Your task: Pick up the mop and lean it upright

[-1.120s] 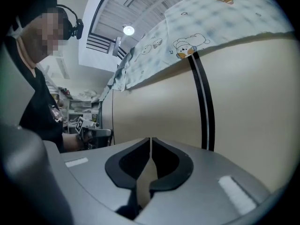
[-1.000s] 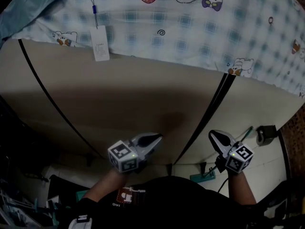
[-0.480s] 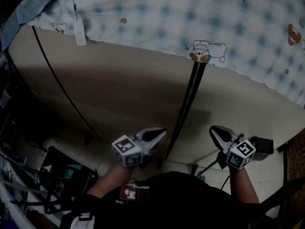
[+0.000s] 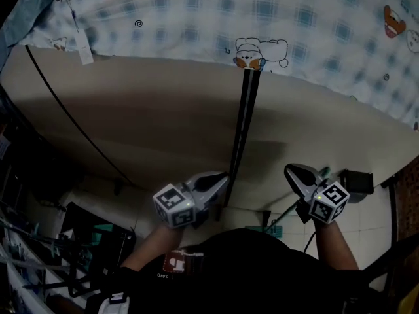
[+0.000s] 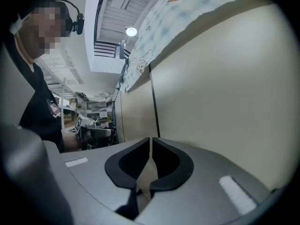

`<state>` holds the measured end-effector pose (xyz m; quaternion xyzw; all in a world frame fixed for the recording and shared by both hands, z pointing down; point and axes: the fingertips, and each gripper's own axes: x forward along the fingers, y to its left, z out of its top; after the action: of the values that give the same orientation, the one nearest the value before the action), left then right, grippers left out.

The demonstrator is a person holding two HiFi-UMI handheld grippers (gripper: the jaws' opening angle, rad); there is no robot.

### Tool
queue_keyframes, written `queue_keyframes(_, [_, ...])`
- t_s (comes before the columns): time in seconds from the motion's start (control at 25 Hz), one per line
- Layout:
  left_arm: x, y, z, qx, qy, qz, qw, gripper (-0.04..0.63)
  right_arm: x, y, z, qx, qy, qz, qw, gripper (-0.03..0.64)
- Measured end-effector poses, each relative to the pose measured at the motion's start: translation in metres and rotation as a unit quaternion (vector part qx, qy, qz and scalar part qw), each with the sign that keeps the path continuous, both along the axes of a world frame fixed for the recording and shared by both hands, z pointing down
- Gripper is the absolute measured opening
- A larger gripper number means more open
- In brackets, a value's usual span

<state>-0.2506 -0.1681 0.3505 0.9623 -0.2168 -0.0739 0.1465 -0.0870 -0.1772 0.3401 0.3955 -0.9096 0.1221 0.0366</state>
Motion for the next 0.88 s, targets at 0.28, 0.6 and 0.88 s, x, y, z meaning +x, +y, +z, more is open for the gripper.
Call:
queue_keyframes(0.28, [0.006,-0.003,0.01,-0.003,-0.006,0.045,0.999,-0.002,-0.001,0.01,0.01,-0.004,0.01,0.03,0.999,0.037])
queue_keyframes(0.6, [0.044,0.015,0.015,-0.004,-0.023,0.048,0.9986,-0.002,0.042,0.028,0.013,-0.006,0.008,0.029,1.0,0.04])
queue_keyframes(0.88, [0.153,0.042,0.018,0.003,-0.034,0.021,0.9992,-0.002,0.134,0.05,0.024,0.0,0.021,-0.017,1.0,0.046])
